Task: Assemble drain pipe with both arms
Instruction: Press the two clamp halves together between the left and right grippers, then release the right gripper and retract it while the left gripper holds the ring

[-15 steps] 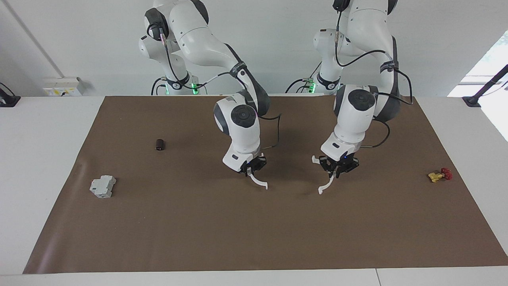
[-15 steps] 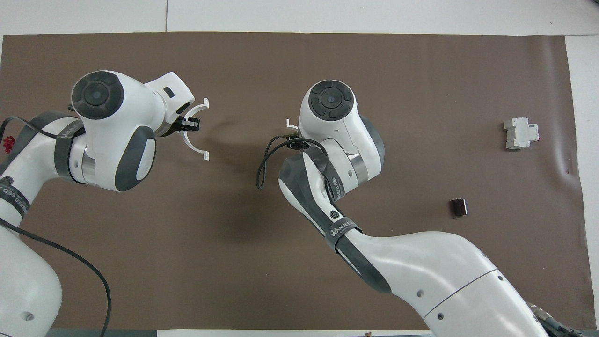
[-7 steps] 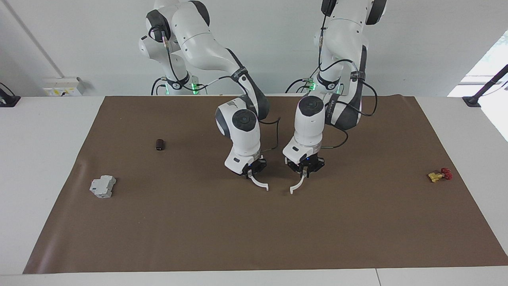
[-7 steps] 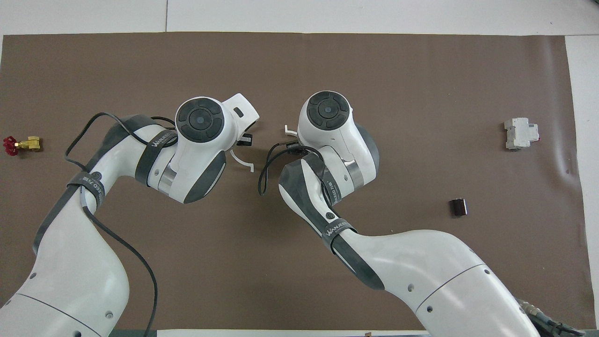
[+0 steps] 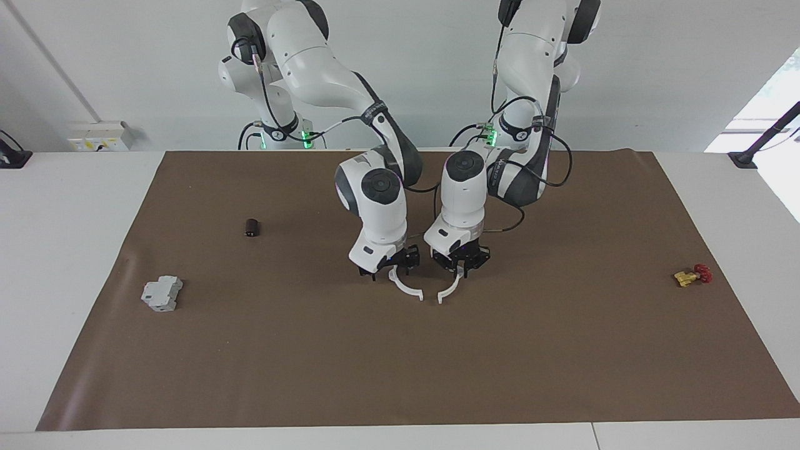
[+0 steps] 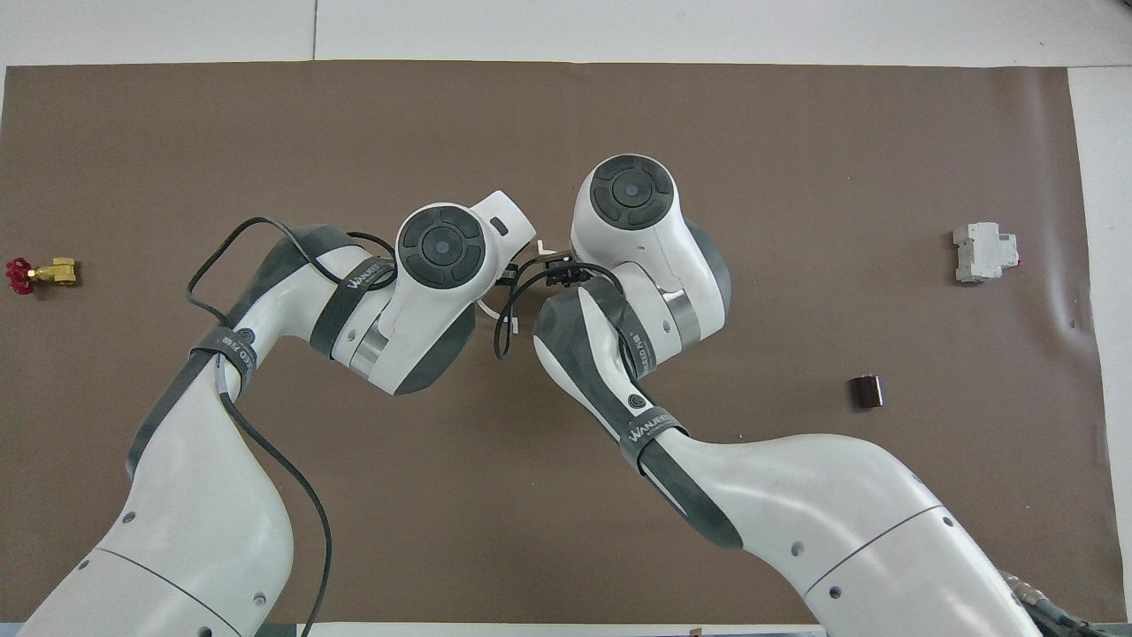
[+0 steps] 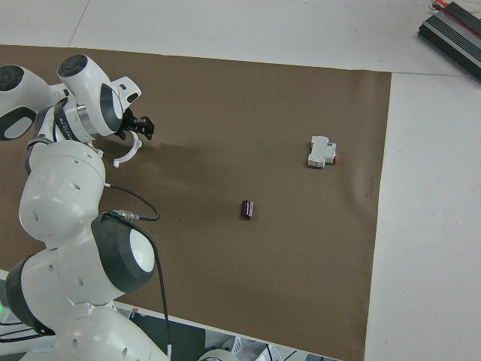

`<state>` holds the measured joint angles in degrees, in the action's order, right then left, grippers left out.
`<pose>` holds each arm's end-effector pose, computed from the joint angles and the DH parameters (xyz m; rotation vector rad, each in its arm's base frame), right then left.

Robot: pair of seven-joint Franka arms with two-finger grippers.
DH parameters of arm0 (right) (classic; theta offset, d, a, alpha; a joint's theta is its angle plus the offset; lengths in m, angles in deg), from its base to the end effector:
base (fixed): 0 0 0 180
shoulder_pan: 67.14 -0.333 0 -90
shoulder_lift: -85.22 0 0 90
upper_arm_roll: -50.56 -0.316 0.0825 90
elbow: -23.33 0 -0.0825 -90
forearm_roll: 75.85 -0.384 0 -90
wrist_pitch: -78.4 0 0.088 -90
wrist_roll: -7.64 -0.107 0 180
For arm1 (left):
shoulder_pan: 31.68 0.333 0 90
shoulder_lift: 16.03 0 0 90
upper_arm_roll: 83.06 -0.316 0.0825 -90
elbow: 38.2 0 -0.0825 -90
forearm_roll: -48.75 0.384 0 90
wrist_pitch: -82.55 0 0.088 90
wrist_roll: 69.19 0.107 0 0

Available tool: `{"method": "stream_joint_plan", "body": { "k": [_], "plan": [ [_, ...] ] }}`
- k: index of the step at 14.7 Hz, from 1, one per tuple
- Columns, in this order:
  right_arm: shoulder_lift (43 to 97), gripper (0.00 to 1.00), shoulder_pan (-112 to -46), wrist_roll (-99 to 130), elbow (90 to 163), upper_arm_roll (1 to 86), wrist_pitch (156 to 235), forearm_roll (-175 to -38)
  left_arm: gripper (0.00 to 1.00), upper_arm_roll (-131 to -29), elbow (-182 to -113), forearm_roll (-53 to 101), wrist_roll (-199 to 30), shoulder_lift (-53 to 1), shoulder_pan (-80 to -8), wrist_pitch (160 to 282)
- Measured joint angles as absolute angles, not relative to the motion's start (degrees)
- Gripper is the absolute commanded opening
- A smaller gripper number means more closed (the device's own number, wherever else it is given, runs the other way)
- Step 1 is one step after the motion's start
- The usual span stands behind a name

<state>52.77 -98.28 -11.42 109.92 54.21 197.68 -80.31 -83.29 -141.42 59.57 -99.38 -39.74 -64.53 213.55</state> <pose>0.6189 0.3344 0.3351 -3.1027 -0.1852 0.0128 0.5537 -0.3495 0.3242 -3.0347 0.2461 -0.2101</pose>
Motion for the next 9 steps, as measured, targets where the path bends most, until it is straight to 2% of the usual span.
{"method": "stream_joint_plan", "body": {
  "k": [9],
  "plan": [
    [69.90, 1.00, -86.38, -7.26, 109.18, 54.43, 174.41, -80.03, 0.00, -83.21, -141.59, 59.57, -100.55, -41.23, -66.60, 215.48]
  ]
}}
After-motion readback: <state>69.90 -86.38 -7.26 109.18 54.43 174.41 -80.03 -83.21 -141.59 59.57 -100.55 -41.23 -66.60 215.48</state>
